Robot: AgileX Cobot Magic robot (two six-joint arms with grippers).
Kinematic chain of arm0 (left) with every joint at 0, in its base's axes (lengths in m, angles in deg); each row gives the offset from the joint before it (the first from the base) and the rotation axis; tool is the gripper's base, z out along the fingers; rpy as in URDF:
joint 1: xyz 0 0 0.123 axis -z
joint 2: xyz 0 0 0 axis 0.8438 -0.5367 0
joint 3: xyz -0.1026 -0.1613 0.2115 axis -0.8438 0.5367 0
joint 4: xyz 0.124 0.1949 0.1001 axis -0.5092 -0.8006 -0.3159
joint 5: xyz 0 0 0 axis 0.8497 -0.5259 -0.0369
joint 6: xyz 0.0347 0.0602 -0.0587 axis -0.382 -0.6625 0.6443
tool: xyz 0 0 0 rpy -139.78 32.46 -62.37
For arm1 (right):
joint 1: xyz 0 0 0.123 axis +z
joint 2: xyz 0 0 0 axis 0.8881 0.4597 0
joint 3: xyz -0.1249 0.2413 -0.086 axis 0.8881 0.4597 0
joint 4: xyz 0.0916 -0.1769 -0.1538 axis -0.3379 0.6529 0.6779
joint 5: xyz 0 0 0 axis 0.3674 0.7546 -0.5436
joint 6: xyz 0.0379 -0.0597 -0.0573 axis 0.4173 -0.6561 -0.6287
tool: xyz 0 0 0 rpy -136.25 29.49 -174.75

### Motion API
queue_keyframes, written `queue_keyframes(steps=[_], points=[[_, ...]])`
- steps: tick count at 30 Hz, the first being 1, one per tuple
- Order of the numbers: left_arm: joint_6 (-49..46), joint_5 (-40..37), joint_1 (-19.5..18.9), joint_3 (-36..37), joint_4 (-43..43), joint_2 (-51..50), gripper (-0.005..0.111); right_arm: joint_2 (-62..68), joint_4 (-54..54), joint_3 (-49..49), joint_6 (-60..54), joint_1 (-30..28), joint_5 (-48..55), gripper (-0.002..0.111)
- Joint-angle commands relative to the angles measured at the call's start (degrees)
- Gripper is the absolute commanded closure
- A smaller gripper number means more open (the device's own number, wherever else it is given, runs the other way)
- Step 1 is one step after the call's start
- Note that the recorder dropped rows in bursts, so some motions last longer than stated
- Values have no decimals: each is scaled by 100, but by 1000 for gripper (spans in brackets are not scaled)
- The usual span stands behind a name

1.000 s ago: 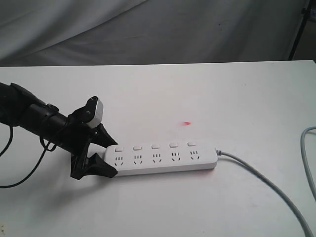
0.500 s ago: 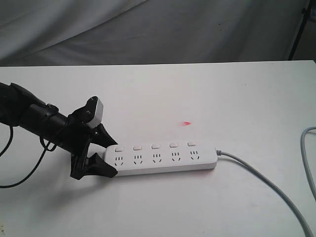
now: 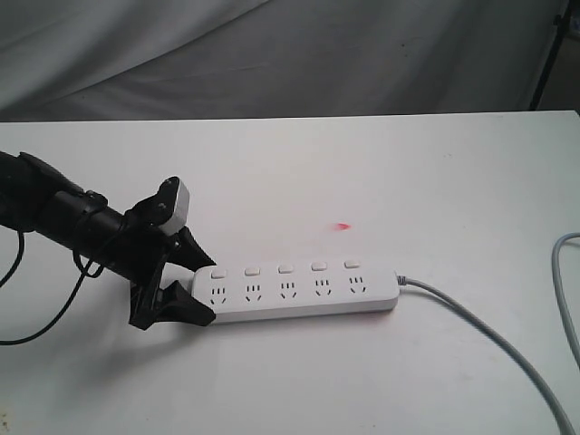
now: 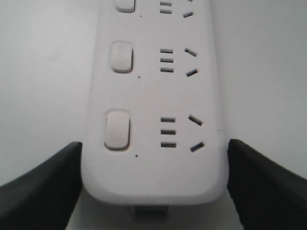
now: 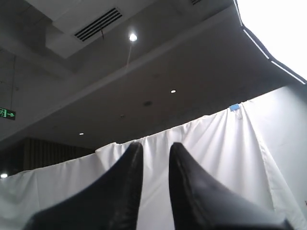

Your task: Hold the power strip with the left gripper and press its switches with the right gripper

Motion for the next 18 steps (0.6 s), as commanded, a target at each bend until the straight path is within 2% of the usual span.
queue_keyframes(steps=[1, 9, 13, 18], points=[[-15, 41, 36, 16, 29, 13, 107, 914, 382, -1068, 296, 10, 681, 89], [-15, 41, 36, 16, 29, 13, 107, 3150, 2200, -3249, 1727, 14, 2015, 89], [-15, 41, 36, 16, 29, 13, 107, 4025, 2557, -4053, 1843, 14, 2646, 90], [-15, 41, 36, 16, 29, 13, 107, 4945, 2724, -4896, 1570, 14, 3545, 106]])
